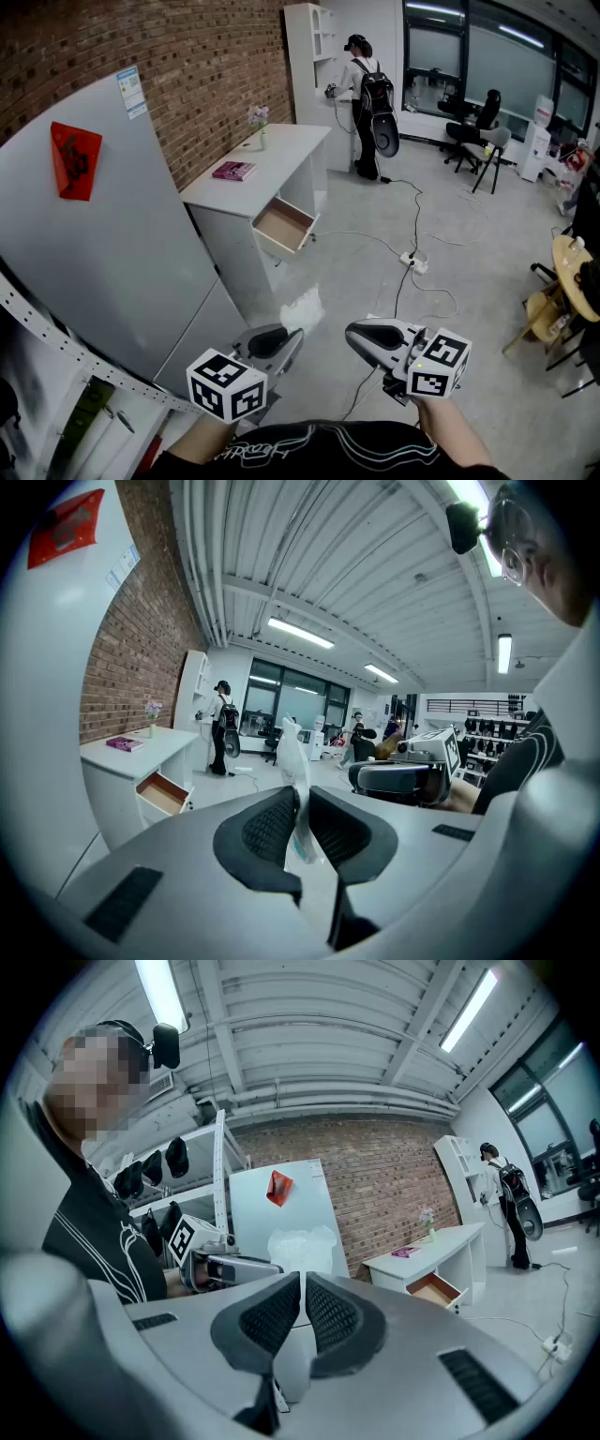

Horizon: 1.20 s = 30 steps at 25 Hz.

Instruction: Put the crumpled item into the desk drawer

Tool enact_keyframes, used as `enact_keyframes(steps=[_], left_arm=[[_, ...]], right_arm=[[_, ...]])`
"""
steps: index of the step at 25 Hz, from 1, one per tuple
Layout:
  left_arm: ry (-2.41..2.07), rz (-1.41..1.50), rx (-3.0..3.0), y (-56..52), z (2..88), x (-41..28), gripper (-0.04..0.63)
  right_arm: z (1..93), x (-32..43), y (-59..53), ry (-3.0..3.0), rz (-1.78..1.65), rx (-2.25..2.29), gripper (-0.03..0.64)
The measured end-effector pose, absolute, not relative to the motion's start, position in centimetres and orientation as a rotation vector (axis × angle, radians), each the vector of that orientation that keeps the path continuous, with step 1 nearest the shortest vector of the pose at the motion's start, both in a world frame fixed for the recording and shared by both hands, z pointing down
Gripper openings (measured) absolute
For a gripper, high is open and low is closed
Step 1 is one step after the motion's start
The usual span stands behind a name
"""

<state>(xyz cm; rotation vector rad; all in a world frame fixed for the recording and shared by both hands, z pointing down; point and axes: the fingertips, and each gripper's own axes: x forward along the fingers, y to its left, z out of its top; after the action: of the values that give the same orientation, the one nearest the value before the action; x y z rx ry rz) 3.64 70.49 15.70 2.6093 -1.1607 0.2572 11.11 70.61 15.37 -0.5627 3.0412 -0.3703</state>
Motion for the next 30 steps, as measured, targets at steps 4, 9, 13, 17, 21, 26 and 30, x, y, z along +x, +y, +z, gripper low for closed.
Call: enact_keyframes(steps=[4,9,13,17,21,26,30], left_arm=[[-1.130,0.255,2.605,70.0,16.0,5.1,0.061],[-1.097,0.261,2.611,69.3,16.9,6.3,0.061],[-1.064,0.262,2.599,68.4,18.1,6.2,0.061],[-1.035,0.256,2.600,66.6,19.0,5.9,0.061],[-1.008,0.240,2.603,62.6,19.8,5.0,0.061],[-0.979,0.264,2.591,53.8,21.0,3.0,0.061],[-0.952,0.296,2.559,44.9,21.7,1.2,0.061]], right_arm=[[15.8,12.5,70.0,3.028,-0.385,-0.580,0.052],[17.0,13.6,68.7,2.982,-0.427,-0.639,0.052],[18.5,14.1,67.6,2.942,-0.492,-0.689,0.052],[19.8,14.0,66.0,2.949,-0.529,-0.714,0.052],[20.3,13.2,62.3,2.950,-0.520,-0.751,0.052],[21.5,11.3,53.9,2.946,-0.574,-0.797,0.052],[22.0,9.0,45.6,2.951,-0.649,-0.812,0.052]])
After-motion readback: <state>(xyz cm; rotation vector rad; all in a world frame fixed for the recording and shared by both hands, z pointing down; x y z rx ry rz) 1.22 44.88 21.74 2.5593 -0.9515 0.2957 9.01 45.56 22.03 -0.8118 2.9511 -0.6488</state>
